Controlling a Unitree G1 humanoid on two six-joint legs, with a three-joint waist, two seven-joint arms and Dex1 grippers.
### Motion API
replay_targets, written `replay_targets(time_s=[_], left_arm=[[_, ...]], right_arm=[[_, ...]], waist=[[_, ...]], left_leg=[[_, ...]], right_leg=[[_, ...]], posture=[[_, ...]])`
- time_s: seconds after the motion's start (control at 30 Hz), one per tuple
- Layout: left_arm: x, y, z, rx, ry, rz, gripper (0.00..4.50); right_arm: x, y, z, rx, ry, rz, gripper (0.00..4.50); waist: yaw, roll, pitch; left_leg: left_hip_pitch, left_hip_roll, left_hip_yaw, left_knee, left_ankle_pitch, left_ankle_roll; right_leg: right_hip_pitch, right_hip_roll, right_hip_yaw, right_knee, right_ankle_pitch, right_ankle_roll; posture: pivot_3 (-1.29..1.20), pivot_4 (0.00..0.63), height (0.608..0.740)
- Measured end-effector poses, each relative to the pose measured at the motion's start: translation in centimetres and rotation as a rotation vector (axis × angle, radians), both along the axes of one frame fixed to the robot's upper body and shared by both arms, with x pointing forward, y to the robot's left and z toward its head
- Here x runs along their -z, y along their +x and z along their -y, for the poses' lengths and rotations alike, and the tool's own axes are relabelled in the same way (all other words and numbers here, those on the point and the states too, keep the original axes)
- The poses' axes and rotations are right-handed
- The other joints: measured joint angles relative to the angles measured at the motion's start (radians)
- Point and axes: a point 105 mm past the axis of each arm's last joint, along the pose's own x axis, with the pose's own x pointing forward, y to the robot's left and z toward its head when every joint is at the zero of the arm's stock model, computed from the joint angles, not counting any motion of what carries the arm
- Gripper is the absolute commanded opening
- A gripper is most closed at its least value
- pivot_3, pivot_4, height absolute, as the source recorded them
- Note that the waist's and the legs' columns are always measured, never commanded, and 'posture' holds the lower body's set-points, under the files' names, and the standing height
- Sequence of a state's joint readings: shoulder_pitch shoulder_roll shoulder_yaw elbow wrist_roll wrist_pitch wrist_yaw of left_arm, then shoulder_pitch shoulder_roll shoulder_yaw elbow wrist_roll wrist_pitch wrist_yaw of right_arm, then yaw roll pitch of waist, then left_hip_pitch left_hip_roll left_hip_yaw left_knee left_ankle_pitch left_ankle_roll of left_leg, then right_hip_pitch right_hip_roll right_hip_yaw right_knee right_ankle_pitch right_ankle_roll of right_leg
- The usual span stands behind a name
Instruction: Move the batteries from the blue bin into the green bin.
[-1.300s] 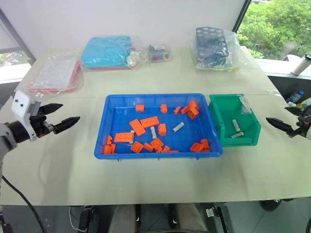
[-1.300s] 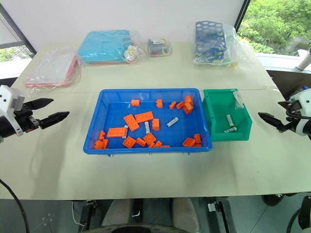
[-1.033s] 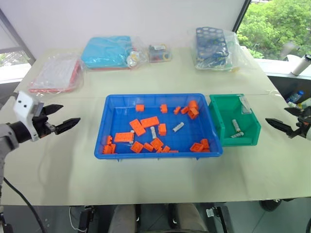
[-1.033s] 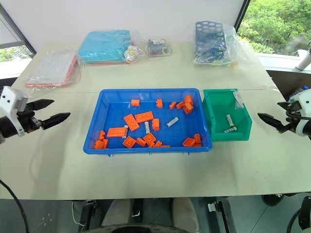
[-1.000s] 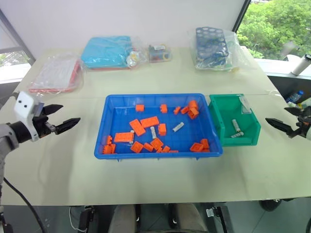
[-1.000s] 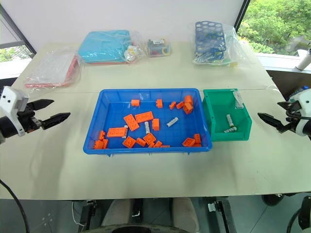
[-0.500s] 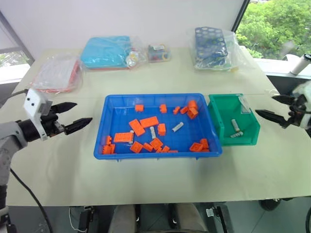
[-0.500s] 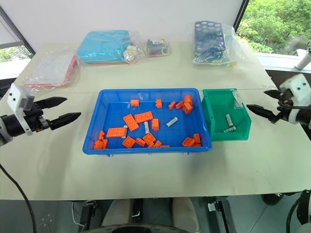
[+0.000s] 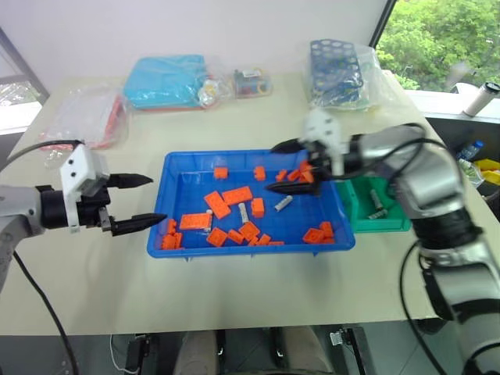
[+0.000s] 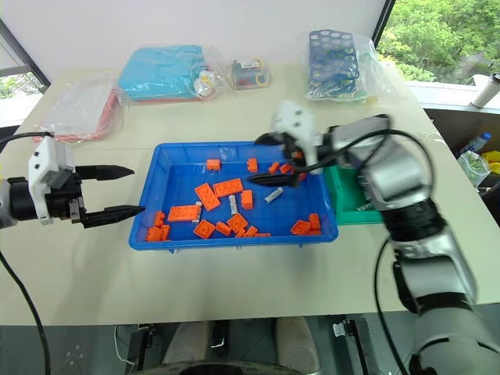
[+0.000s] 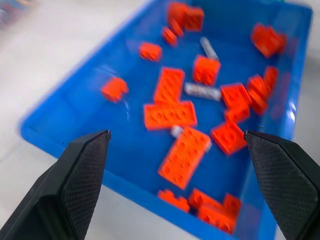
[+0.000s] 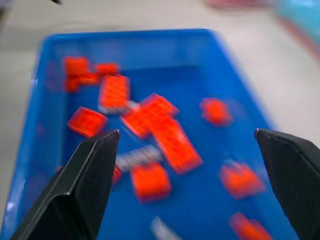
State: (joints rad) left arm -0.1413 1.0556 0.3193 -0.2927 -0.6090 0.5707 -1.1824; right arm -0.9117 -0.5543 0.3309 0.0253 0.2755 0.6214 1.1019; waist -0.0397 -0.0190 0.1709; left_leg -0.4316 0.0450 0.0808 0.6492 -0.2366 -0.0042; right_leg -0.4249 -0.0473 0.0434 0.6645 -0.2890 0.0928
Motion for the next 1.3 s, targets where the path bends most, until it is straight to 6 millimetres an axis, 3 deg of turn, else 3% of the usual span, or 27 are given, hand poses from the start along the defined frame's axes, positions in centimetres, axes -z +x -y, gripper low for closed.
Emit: replay_targets(time_s=[0.13,0.2,0.3,0.67,0.77,0.9,1.17,1.3], left_arm=[[-0.1,-0.2,0.5,0.048,0.027,0.008,4.5],[-0.1,-0.4,0.7,0.064,0.03,0.009,4.5],[0.0,-0.5,0.7,0.077,0.035,0.003,4.5],[-0.2,-0.4,0.8,0.073,0.039,0.016,4.5],[-0.2,-0.4,0.8,0.069,0.039,0.019,4.5],[-0.4,-0.1,0.6,0.06,0.033,0.024,4.5],[-0.3,0.1,0.5,0.054,0.035,0.021,4.5],[-0.3,0.2,0.5,0.055,0.038,0.026,4.5]], right_arm=[[3.1,-1.0,-7.1,-0.107,-0.036,-0.083,4.45],[4.9,-1.6,-8.9,-0.133,-0.074,-0.116,4.45],[6.4,-1.3,-10.1,-0.105,-0.108,-0.133,4.45],[9.3,-0.3,-11.4,-0.051,-0.186,-0.12,4.45],[9.5,-0.6,-12.1,-0.065,-0.182,-0.12,3.67],[9.4,-0.9,-12.7,-0.083,-0.171,-0.119,1.76],[9.0,-0.6,-12.6,-0.075,-0.154,-0.106,1.76],[8.9,0.7,-12.2,-0.015,-0.134,-0.083,1.76]], waist=[[-0.005,0.0,0.0],[0.0,0.0,0.0],[0.001,-0.001,-0.001],[-0.005,-0.002,-0.001],[-0.005,-0.002,-0.001],[-0.005,-0.002,-0.001],[-0.005,-0.002,-0.001],[-0.005,-0.002,-0.001]], left_leg=[[0.0,0.001,0.0,-0.001,0.0,0.0],[-0.002,0.001,-0.001,0.0,0.0,0.0],[-0.003,0.0,0.0,0.002,0.0,0.0],[-0.003,0.0,-0.001,0.001,0.0,-0.001],[-0.003,0.001,-0.001,0.001,0.0,-0.001],[-0.003,0.001,-0.001,0.001,0.0,-0.001],[-0.003,0.001,-0.001,0.001,0.0,-0.001],[-0.003,0.001,-0.001,0.001,0.0,-0.001]], right_leg=[[-0.001,0.002,0.0,0.002,0.0,0.0],[-0.002,0.002,0.0,0.002,0.0,0.0],[-0.002,0.001,0.0,0.002,0.0,0.0],[-0.003,0.002,-0.001,0.002,0.0,0.0],[-0.003,0.002,-0.001,0.002,0.0,0.0],[-0.003,0.002,-0.001,0.002,0.0,0.0],[-0.003,0.002,-0.001,0.002,0.0,0.0],[-0.003,0.002,-0.001,0.002,0.0,0.0]], posture=[[0.0,0.15,0.739],[0.0,0.15,0.739],[0.0,0.15,0.739],[0.0,0.15,0.739],[0.0,0.15,0.739],[0.0,0.15,0.739],[0.0,0.15,0.739],[0.0,0.15,0.739]])
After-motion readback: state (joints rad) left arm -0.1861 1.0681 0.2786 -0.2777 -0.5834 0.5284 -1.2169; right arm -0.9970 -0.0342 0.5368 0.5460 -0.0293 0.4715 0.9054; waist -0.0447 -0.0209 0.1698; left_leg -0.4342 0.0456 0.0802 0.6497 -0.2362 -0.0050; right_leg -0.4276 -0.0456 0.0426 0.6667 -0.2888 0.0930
